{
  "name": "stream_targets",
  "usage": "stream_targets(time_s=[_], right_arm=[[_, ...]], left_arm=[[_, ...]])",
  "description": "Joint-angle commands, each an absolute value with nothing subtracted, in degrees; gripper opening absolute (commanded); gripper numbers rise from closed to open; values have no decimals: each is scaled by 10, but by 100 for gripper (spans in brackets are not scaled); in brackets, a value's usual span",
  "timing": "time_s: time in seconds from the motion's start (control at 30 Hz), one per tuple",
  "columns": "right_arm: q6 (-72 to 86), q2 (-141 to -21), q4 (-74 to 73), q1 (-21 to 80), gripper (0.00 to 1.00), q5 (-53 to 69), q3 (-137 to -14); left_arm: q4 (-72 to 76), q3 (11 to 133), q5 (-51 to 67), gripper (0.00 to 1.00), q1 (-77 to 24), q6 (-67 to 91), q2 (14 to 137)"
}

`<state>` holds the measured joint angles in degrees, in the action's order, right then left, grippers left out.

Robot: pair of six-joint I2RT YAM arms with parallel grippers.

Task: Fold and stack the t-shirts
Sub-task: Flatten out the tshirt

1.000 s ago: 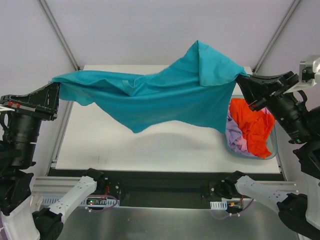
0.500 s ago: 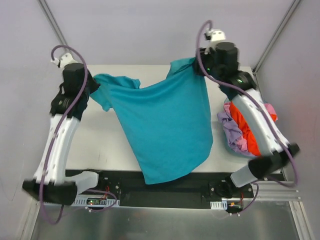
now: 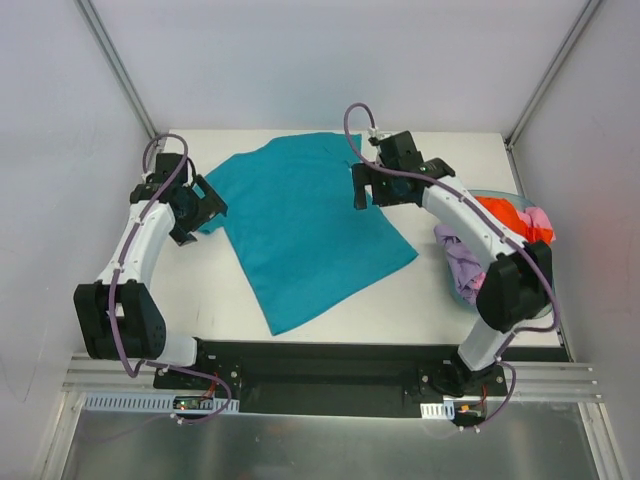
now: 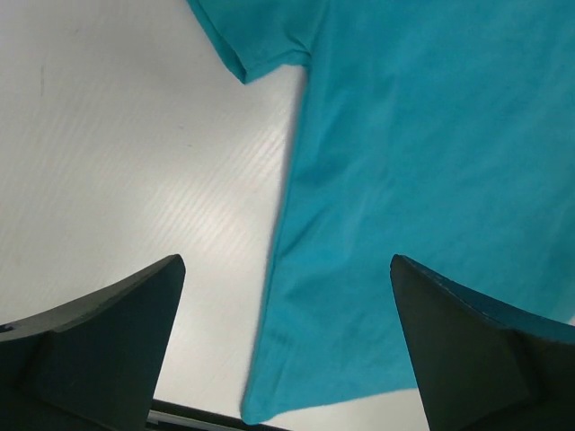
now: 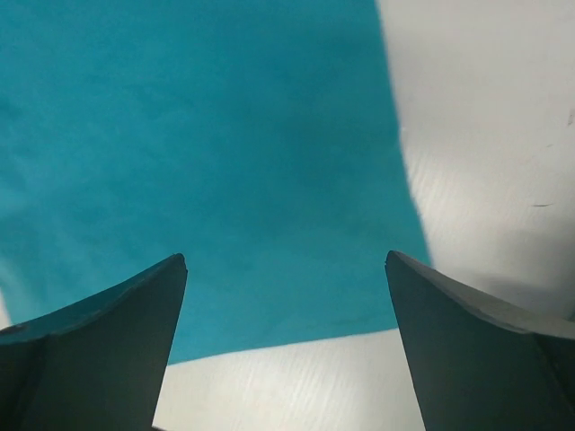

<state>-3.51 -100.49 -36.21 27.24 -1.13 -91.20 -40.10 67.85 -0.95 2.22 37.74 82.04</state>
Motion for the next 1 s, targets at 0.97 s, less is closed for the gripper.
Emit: stream_targets(time_s=[0.97], right_arm=[[52, -1207, -424, 241, 97, 28, -916]], left_arm=[[-263, 502, 153, 99, -184, 449, 934]])
